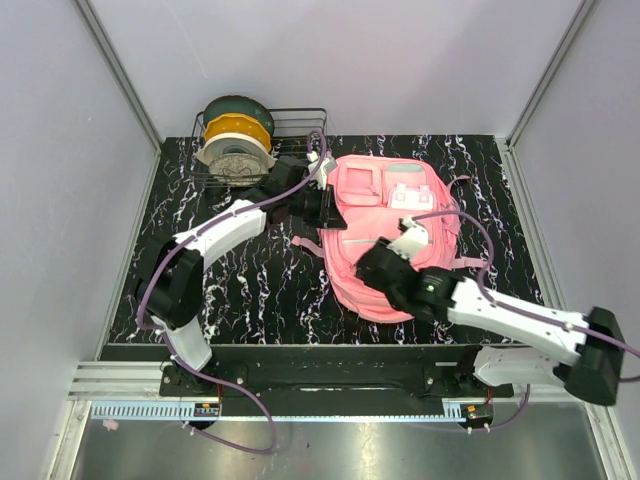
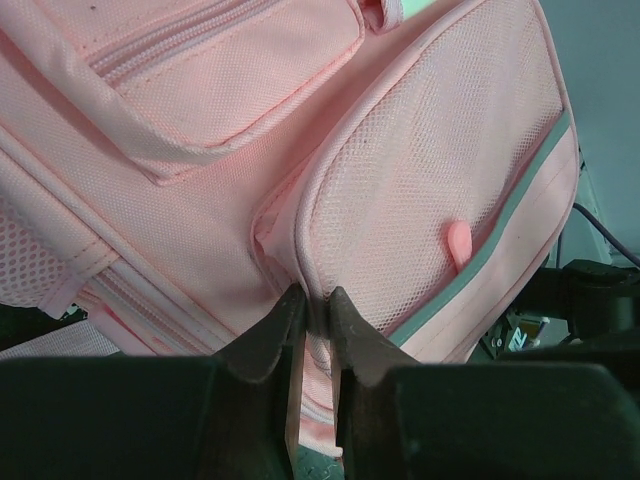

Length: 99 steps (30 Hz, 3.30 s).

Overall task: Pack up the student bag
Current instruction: Zip the student bag at the center of the board.

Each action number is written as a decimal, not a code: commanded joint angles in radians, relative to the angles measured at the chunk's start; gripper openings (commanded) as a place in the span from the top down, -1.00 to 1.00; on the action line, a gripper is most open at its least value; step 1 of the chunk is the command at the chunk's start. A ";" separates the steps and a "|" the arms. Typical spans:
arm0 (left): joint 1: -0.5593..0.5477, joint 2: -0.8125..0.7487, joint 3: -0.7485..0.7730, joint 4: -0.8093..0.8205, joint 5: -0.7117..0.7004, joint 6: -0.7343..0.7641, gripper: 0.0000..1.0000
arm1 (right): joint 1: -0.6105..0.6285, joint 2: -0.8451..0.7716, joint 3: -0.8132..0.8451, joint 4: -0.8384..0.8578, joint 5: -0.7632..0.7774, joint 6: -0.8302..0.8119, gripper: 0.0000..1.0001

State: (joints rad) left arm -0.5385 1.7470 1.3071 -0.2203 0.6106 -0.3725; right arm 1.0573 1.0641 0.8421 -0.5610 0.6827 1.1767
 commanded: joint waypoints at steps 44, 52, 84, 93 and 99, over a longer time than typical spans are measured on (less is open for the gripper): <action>-0.029 -0.103 0.046 0.019 0.009 0.009 1.00 | 0.001 0.341 0.167 -0.036 0.044 0.222 0.10; -0.028 -0.115 0.041 0.021 0.018 0.007 1.00 | -0.002 0.382 0.201 -0.037 0.084 0.213 -0.01; 0.045 -0.089 0.067 -0.036 0.063 0.080 1.00 | -0.074 -0.016 -0.084 0.023 0.046 -0.212 1.00; 0.104 -0.136 0.051 -0.135 0.020 0.159 1.00 | -0.212 -0.142 -0.118 -0.181 0.113 -0.020 1.00; 0.186 -0.159 0.014 -0.148 0.101 0.193 0.91 | -0.284 -0.181 -0.133 -0.055 0.052 -0.219 1.00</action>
State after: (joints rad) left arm -0.4603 1.6901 1.3190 -0.3248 0.6514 -0.2584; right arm 0.8188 0.8890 0.7170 -0.6769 0.6682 1.1027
